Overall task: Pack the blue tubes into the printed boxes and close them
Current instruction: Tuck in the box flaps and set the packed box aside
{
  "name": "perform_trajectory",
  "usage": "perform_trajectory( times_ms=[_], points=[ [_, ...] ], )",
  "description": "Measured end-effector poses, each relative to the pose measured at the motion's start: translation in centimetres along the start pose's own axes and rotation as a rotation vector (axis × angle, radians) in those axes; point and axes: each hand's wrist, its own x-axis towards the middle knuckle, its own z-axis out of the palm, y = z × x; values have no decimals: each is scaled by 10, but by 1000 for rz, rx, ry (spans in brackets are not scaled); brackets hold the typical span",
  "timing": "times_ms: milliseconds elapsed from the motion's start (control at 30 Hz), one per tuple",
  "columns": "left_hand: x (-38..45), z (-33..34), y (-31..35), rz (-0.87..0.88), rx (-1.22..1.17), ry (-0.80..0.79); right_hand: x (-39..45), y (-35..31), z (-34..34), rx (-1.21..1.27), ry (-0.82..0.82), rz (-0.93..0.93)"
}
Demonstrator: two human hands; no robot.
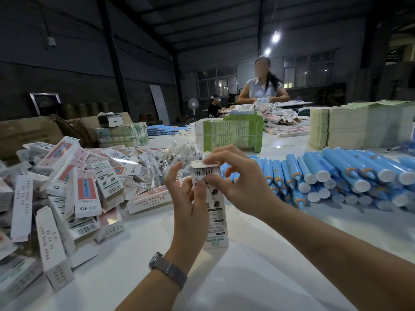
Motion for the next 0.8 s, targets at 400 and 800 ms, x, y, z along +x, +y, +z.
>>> perform_trajectory(
  times_ms=[400,800],
  points=[
    [-1,-3,2,28,145,-53,7,-7,-3,147,12,104],
    [0,-2,1,10,120,-66,7,-13,1,-67,43,45]
  ],
)
